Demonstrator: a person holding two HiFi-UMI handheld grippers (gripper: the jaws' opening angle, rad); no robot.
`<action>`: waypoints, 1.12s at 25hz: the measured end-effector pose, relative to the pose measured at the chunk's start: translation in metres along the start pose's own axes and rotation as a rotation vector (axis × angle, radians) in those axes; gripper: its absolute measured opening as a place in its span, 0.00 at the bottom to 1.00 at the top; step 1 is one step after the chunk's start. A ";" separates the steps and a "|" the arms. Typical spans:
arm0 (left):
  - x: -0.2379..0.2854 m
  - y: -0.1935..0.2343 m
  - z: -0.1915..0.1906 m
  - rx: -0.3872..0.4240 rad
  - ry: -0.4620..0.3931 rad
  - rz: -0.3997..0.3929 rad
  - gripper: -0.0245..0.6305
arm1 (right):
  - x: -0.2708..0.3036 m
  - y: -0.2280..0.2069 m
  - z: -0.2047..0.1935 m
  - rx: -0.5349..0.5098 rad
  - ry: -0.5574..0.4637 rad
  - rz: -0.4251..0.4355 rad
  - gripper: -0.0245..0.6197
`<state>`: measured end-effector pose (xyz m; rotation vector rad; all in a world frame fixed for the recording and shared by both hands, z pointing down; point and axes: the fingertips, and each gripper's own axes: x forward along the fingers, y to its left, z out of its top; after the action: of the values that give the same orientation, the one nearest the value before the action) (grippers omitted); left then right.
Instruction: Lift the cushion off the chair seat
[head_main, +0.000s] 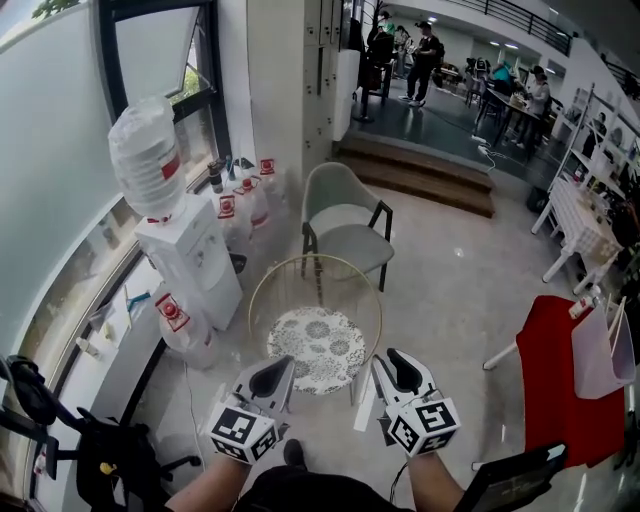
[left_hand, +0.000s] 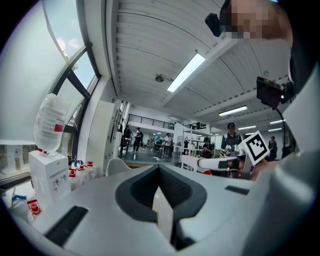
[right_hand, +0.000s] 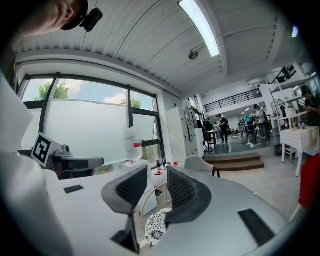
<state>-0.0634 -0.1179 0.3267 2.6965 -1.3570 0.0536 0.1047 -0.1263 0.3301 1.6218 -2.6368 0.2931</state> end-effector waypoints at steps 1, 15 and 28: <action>0.003 0.007 0.001 0.001 -0.003 -0.004 0.05 | 0.008 0.001 0.001 -0.002 0.000 -0.001 0.24; 0.038 0.086 -0.023 -0.029 0.037 -0.045 0.05 | 0.092 -0.025 -0.033 0.065 0.050 -0.087 0.37; 0.113 0.104 -0.129 -0.122 0.177 -0.044 0.05 | 0.150 -0.125 -0.183 0.241 0.231 -0.168 0.41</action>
<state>-0.0758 -0.2530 0.4746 2.5513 -1.2086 0.1943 0.1346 -0.2811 0.5465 1.7396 -2.3526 0.7663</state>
